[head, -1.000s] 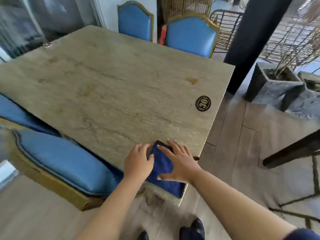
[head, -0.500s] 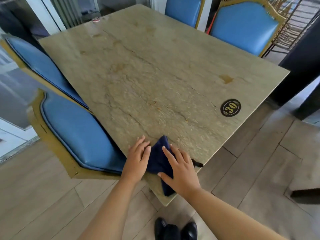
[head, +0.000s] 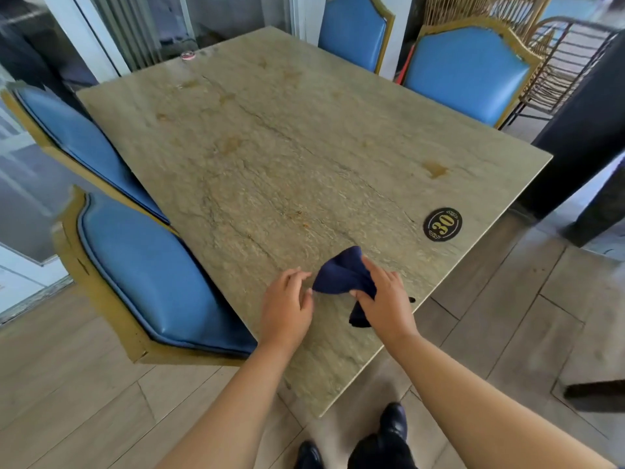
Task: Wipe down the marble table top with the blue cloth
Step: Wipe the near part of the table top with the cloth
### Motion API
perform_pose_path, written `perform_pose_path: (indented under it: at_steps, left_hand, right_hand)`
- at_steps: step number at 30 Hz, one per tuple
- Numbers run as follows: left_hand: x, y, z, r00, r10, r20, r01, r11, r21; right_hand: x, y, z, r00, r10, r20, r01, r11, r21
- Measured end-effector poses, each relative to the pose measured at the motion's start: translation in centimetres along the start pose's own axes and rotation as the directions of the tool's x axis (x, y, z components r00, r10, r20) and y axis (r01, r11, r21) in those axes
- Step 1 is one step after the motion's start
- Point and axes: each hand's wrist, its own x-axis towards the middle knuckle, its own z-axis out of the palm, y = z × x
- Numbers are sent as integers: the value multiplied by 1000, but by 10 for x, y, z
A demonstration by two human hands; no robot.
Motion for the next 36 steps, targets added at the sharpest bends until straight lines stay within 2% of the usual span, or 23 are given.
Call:
perform_pose_path:
  at_steps: [6,15,17,20,24,27,30,32,34,36]
  left_hand:
    - [43,31,32,999,18,-30,-17,1000,26]
    - [121,87,97,991,-95,-95,104,990,96]
    - [137,99,112,991,-93,-95,105,987,123]
    - [153,114,135,983,-155,-101,173,965,197]
    - [154,128,157,968,-167,-188,226,907,357]
    - [157,131,166,971,-165,-176,230,848,478]
    - [165,135,167,974,-193,-115,223,784,579]
    - [172,139,163,973,-221,-60,210,755,621]
    - [176,140,162,968,-252,-1,190,728,659]
    - [178,139,163,970,-243,-17,192,718,669]
  right_hand:
    - [67,28,-41,997,-7,-74,7,1000,-2]
    - [171,86,-86,997,-79,17,81,990,-115]
    - [185,101,-91,995,-86,42,93,974,-205]
    - [193,121,-91,972,-195,128,232,855,-463]
    - [201,138,-88,908,-261,329,411,715,-566]
    - [232,146,-94,930,-218,297,358,731,-581]
    - [269,146,-100,976,-50,212,168,791,-588]
    - [273,141,-97,981,10,192,106,806,-583]
    - [256,137,-88,970,-57,236,187,795,-578]
    - [227,141,-87,912,-228,340,389,741,-547]
